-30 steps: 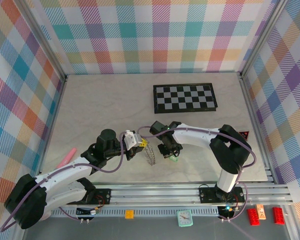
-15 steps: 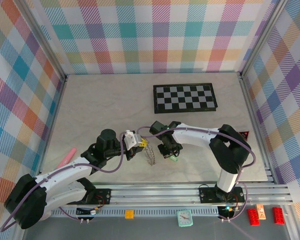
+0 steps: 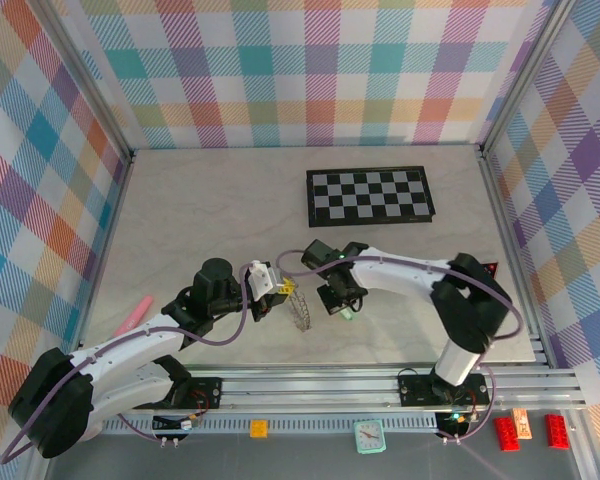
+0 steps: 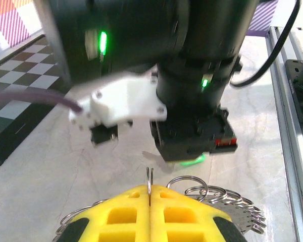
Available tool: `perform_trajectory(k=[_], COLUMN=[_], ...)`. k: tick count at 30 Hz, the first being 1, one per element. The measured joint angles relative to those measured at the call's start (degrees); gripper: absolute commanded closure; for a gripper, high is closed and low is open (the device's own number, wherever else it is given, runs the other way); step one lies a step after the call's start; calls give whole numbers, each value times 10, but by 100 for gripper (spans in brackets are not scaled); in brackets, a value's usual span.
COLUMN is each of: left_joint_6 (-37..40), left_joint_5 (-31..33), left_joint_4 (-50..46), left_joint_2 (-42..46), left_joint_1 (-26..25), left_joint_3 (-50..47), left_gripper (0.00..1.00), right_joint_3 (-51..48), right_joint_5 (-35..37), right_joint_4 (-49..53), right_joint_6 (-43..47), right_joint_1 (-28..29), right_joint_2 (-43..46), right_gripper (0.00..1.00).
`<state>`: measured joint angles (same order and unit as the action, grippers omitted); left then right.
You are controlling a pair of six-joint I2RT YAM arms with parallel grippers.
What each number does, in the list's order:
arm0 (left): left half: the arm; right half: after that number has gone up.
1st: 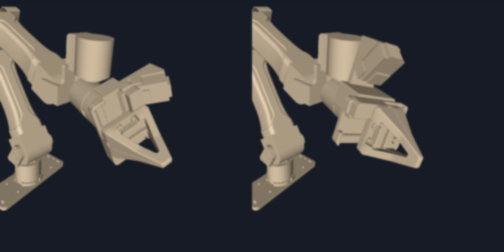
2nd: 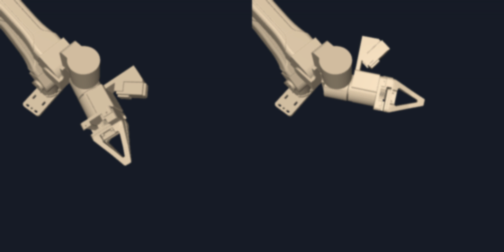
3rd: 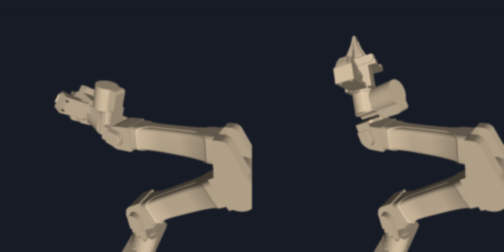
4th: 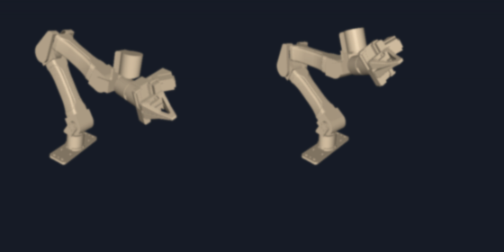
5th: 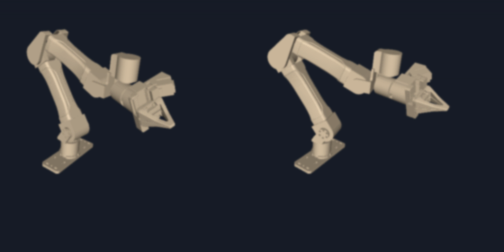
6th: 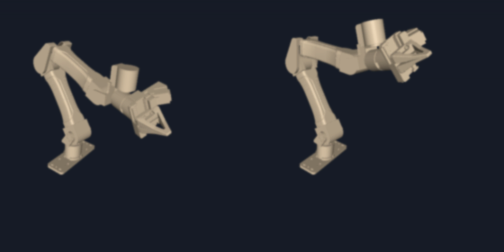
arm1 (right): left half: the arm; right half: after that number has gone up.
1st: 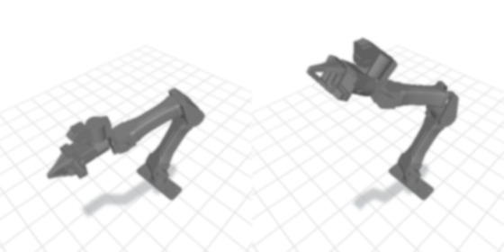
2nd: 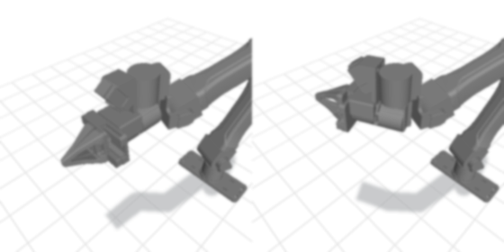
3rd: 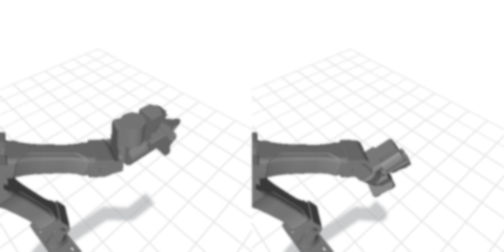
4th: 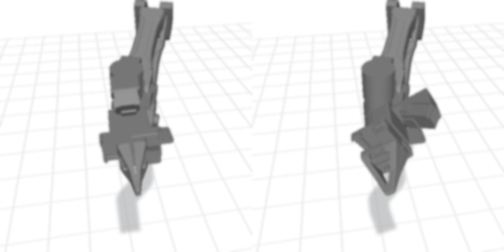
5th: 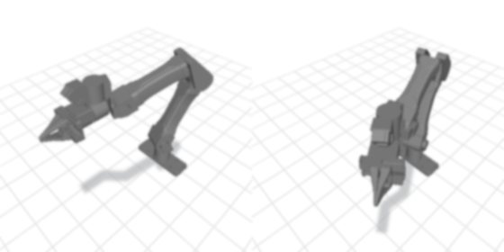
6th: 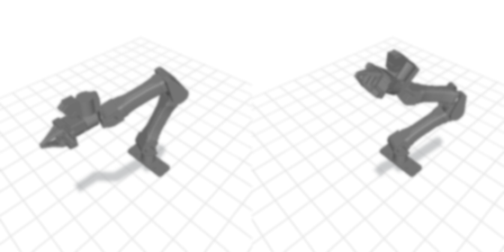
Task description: Put the keys on the keyring
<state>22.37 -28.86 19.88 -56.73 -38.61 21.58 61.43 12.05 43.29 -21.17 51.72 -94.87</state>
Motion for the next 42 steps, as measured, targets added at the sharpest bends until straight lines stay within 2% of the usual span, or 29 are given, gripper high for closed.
perform_trajectory(k=[5,9,18,26,42], left_joint_6=[-4,-10,-19,-19,-19], left_joint_5=[0,0,1,1,8], left_joint_4=[-7,-8,-8,-8,-8], left_joint_2=[3,9,23,23,22], left_joint_1=[0,-3,-3,-3,-3], left_joint_3=[0,0,0,0,0], left_gripper=[100,100,100,100,100], right_joint_3=[-57,-94,-111,-111,-80], right_joint_5=[3,-47,-189,-241,-252], right_joint_4=[-93,-179,-256,-258,-275], right_joint_6=[81,183,356,402,405], right_joint_1=[0,0,0,0,0], right_joint_2=[146,219,242,242,212], right_gripper=[100,100,100,100,100])
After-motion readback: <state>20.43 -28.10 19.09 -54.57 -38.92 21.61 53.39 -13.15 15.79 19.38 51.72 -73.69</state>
